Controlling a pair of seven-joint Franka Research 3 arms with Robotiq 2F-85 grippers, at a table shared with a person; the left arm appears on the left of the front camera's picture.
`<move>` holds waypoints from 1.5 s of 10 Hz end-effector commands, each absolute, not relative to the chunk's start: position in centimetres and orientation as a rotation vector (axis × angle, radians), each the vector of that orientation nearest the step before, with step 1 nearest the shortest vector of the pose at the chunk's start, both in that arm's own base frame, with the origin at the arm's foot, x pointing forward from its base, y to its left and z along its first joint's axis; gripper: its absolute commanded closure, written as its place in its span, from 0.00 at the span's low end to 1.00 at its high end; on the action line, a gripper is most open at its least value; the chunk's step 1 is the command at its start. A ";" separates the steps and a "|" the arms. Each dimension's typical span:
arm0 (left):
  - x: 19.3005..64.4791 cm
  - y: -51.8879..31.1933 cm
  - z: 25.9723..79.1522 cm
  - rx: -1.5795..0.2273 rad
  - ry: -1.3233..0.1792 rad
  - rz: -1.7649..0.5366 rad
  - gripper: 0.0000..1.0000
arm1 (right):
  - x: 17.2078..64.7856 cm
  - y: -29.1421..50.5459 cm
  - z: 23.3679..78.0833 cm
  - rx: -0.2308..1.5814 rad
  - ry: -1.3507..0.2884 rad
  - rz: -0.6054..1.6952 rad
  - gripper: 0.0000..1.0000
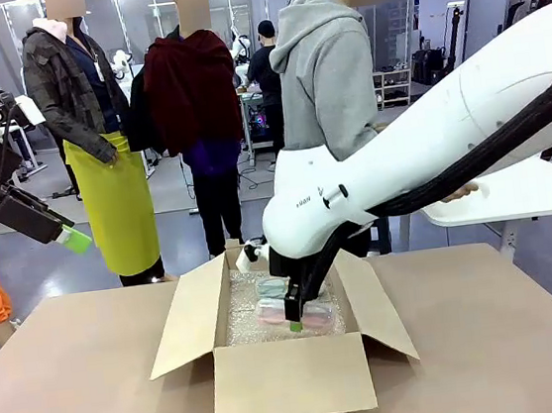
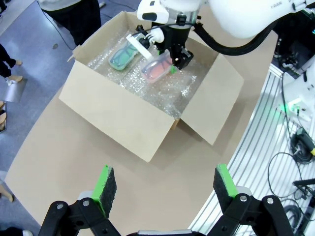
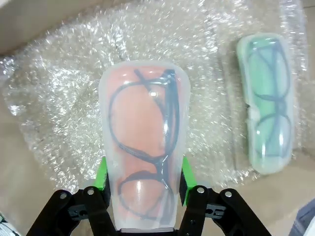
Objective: Pack the glasses set securely to prepare it for shipping.
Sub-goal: Put the Glasses case from the right side of the table into the Package Box.
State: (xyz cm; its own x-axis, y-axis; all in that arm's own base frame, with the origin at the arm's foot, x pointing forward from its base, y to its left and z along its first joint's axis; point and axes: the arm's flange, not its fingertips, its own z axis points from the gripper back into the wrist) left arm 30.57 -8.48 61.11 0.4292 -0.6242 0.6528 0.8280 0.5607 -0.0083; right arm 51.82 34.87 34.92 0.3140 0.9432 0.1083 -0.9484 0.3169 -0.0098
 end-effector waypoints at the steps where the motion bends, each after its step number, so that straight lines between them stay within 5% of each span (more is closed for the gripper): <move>1: 30.5 -8.3 61.3 -0.366 -0.654 -0.937 0.00 | 51.7 34.7 33.7 0.050 -0.088 1.304 0.68; 2: 30.5 -8.3 61.3 -0.366 -0.654 -0.937 0.00 | 51.7 34.8 33.3 0.041 -0.084 1.309 0.68; 3: 30.5 -8.3 61.3 -0.366 -0.654 -0.937 0.00 | 51.8 34.9 33.2 0.043 -0.082 1.310 0.20; 5: 30.5 -8.3 61.3 -0.366 -0.654 -0.937 0.00 | 51.7 35.1 33.6 0.037 -0.090 1.319 0.00; 15: 30.5 -8.3 61.3 -0.366 -0.654 -0.937 0.00 | 52.0 35.4 33.6 0.043 -0.086 1.302 0.05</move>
